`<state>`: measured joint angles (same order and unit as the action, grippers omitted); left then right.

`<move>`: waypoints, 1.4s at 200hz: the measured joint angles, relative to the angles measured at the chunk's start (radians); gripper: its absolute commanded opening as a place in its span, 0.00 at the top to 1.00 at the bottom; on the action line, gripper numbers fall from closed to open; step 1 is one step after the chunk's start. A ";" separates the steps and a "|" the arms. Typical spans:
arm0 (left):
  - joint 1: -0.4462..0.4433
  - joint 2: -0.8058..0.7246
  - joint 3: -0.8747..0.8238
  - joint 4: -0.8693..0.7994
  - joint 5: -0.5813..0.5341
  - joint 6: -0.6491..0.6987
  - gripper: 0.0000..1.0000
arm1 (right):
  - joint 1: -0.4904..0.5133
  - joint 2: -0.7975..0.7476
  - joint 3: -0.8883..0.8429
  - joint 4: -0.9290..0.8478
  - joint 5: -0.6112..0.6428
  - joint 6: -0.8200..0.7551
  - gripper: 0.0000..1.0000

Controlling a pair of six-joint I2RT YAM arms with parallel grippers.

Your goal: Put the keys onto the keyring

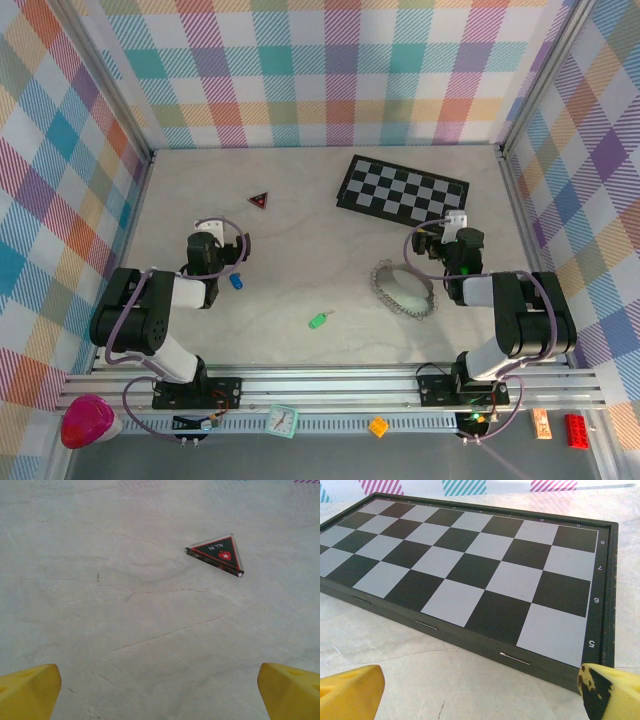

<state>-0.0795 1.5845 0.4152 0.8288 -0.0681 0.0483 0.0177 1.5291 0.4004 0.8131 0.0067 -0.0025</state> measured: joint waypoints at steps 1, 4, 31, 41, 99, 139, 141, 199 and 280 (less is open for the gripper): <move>0.000 0.000 0.000 0.000 0.000 0.000 0.00 | 0.000 0.000 0.000 0.000 0.000 0.000 0.01; 0.000 0.000 0.000 0.000 0.000 0.000 0.00 | 0.000 0.000 0.000 0.000 0.000 0.000 0.01; 0.000 0.000 0.000 0.000 0.000 0.000 0.00 | 0.000 0.000 0.000 0.000 0.000 0.000 0.01; 0.000 0.000 0.000 0.000 0.000 0.000 0.00 | 0.000 0.000 0.000 0.000 0.000 0.000 0.01; 0.000 0.000 0.000 0.000 0.000 0.000 0.00 | 0.000 0.000 0.000 0.000 0.000 0.000 0.01; 0.000 0.000 0.000 0.000 0.000 0.000 0.00 | 0.000 0.000 0.000 0.000 0.000 0.003 0.01; 0.000 0.000 0.000 0.000 0.000 0.000 0.00 | 0.000 0.000 0.000 0.000 0.000 0.003 0.01; 0.002 0.000 0.000 0.000 0.000 0.000 0.00 | 0.000 0.000 0.000 0.000 0.000 0.003 0.01; 0.003 -0.072 0.000 -0.056 -0.010 -0.005 0.00 | 0.000 -0.061 0.023 -0.132 0.000 0.003 0.01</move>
<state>-0.0769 1.5120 0.4149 0.7723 -0.0784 0.0437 0.0177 1.4685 0.4229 0.6811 0.0071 0.0002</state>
